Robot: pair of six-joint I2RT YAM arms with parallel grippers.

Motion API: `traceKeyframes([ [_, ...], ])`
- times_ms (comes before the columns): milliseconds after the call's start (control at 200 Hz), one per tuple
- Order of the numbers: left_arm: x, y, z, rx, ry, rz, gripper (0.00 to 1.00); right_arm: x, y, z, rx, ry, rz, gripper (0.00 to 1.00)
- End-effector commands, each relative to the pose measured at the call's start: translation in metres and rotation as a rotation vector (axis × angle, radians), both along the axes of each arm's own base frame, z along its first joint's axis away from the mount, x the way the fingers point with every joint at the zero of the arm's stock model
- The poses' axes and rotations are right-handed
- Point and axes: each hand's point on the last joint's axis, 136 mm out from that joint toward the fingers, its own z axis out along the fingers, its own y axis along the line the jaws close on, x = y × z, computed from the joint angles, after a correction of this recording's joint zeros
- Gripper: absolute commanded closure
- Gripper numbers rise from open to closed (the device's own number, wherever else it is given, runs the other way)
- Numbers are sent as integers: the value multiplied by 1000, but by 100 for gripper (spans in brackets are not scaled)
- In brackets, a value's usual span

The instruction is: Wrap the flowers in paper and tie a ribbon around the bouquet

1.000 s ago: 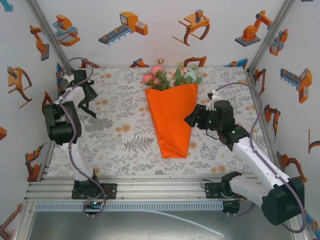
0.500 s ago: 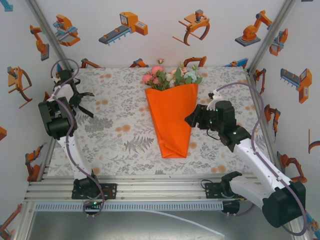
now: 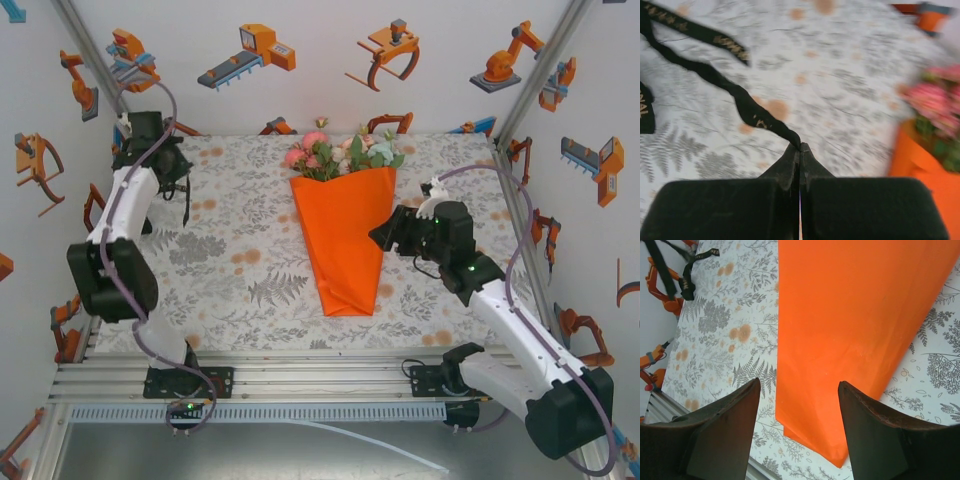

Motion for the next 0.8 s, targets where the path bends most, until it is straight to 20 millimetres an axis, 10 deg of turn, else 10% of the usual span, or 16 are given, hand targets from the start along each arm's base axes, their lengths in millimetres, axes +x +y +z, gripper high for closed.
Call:
traceKeyframes([
  [0, -31, -67, 29, -45, -39, -148, 100, 3, 0, 4, 24, -17, -8, 41],
  [325, -128, -240, 92, -185, -222, -469, 100, 9, 42, 58, 155, -197, 164, 41],
  [491, -164, -281, 78, -190, -200, -546, 100, -13, 77, 84, 127, -325, 314, 39],
  [796, -197, -305, 70, -223, -189, -622, 100, -52, 124, 61, 90, -381, 470, 37],
])
